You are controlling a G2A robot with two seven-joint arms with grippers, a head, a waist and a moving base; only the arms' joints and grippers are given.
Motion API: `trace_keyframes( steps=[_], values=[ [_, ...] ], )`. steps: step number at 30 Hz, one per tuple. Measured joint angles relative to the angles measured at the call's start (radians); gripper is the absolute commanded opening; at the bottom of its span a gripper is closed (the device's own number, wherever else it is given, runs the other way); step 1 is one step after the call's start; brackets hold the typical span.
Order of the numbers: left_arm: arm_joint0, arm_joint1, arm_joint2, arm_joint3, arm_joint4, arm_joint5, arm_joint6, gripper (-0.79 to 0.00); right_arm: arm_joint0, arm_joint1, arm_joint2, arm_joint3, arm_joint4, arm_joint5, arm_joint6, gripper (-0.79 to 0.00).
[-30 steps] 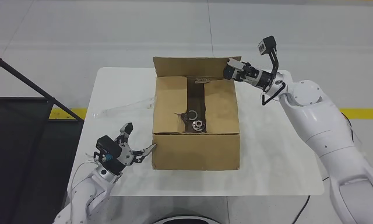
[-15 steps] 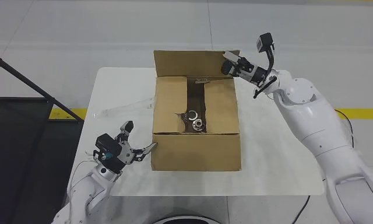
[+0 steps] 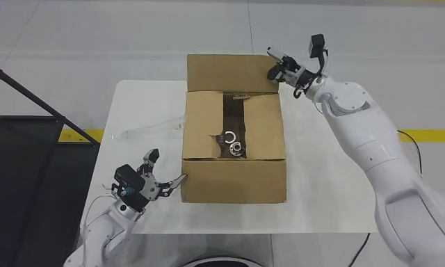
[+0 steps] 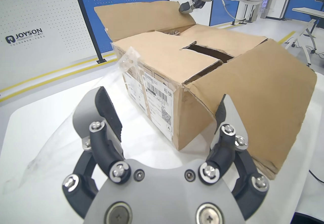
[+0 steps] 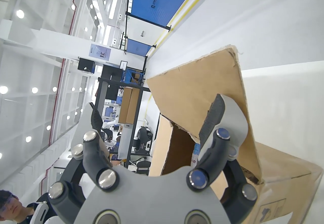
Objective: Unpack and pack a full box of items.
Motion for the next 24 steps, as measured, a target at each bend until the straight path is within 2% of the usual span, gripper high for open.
trace_keyframes(
  steps=[14,24],
  values=[
    [-0.004,0.003,0.011,0.002,0.017,0.001,-0.005,0.0,0.054,-0.106,-0.037,0.202,-0.027,0.034,0.044,0.0],
    [-0.007,0.005,0.017,0.004,0.022,0.001,-0.008,0.0,0.07,-0.146,-0.023,0.28,-0.037,0.022,0.083,0.0]
  ],
)
